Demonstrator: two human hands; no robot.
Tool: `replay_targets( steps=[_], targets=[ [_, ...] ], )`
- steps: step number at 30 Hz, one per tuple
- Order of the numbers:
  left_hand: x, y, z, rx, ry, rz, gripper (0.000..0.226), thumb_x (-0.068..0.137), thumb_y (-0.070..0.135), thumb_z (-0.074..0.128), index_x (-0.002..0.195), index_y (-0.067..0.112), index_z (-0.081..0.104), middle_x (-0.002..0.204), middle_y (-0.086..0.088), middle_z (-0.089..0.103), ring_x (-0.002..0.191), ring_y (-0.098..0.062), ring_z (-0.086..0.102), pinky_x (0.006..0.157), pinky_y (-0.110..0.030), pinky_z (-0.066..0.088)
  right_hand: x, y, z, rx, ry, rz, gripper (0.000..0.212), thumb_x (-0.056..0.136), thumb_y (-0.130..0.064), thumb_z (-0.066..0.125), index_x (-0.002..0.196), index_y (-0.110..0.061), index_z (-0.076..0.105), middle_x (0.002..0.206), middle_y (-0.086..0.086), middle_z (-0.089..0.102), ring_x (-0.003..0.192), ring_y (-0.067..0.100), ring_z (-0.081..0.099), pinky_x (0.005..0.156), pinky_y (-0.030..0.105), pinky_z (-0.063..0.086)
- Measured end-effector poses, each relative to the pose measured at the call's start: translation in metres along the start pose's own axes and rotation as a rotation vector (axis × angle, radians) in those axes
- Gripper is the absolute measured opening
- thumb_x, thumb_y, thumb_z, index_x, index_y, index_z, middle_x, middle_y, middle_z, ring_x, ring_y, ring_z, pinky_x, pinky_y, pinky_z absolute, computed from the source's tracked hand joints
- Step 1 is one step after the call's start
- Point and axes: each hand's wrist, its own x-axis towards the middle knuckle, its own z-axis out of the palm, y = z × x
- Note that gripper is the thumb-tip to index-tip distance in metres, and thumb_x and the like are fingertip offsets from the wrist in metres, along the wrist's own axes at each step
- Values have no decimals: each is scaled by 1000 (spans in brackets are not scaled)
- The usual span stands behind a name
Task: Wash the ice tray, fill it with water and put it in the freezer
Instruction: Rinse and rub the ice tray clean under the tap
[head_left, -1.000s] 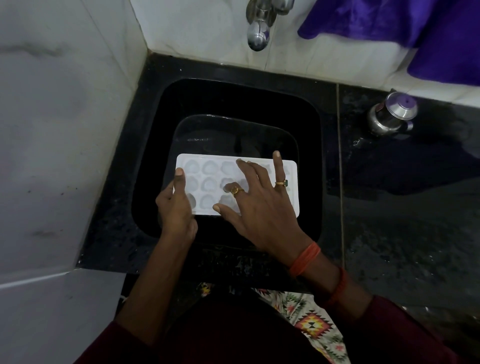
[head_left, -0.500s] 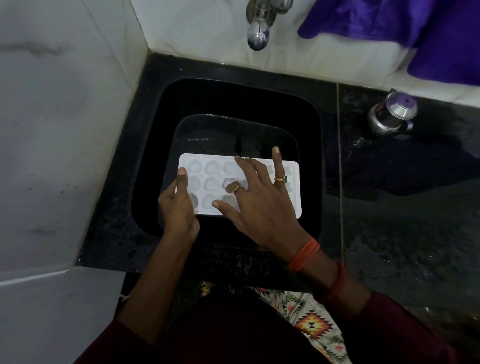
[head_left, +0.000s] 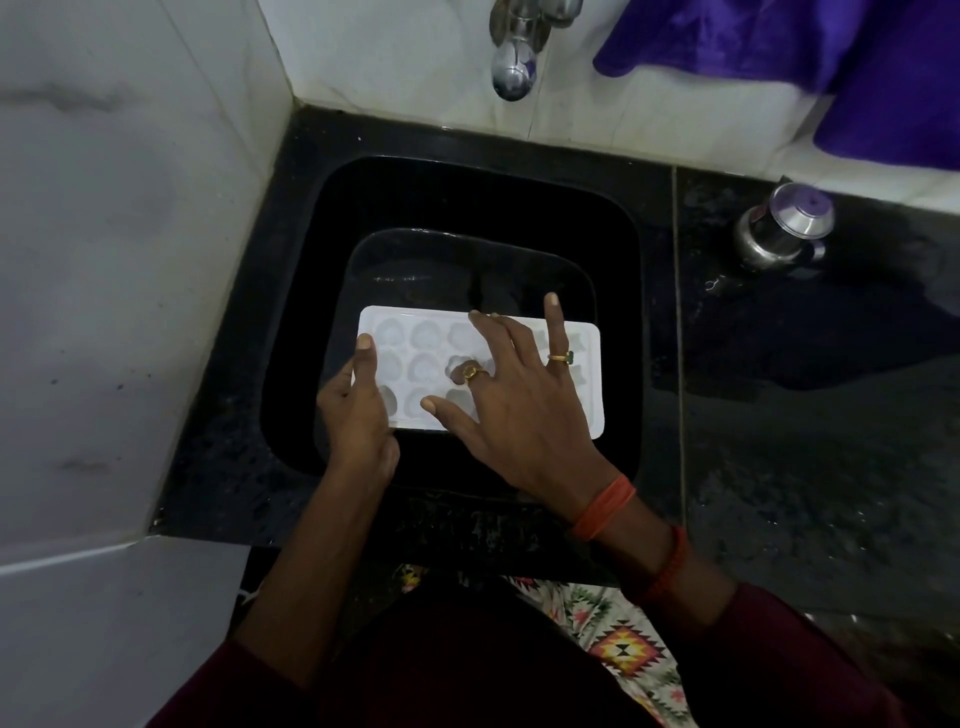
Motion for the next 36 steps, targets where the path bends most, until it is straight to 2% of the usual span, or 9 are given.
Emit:
replay_targets(
  steps=[6,11,16,22,28,36],
  targets=[
    [0,1,1,-4,3,-10,26,99,37,62,98,13,73,97,-5,78,87,-23,76,71,-38,63,2,0,4,-5,-23,0,60,97,-68,36,110,-25,75,149,11,50,141,25,41,123,57,-8],
    [0,1,1,-16,6,0,25,100,35,61,95,13,72,92,-4,78,82,-20,76,62,-33,61,4,-2,1,-6,-2,-4,63,98,-69,33,109,-24,75,149,8,49,142,22,40,123,58,-9],
    [0,2,1,-22,-1,1,24,99,34,61,94,14,72,86,0,79,82,-20,77,66,-36,63,6,-3,5,-4,-28,5,64,98,-70,32,109,-24,75,150,8,48,142,22,40,123,58,-7],
    [0,1,-1,-24,-1,-7,26,100,35,61,96,12,73,94,-5,78,81,-20,76,59,-31,60,5,-4,4,-11,-19,-5,64,98,-70,31,108,-24,75,150,8,48,142,22,40,123,58,-7],
    [0,1,-1,-9,4,-10,26,99,37,62,92,15,73,89,-2,78,81,-21,76,62,-34,61,5,-4,5,-14,-27,6,64,98,-69,30,109,-24,75,151,8,47,143,21,39,123,58,-7],
    [-2,3,-1,-18,5,-4,25,99,35,62,92,14,72,83,1,78,74,-16,76,56,-29,59,5,-4,3,-13,-11,17,65,98,-70,30,109,-25,76,151,8,47,143,22,39,123,58,-6]
  ],
)
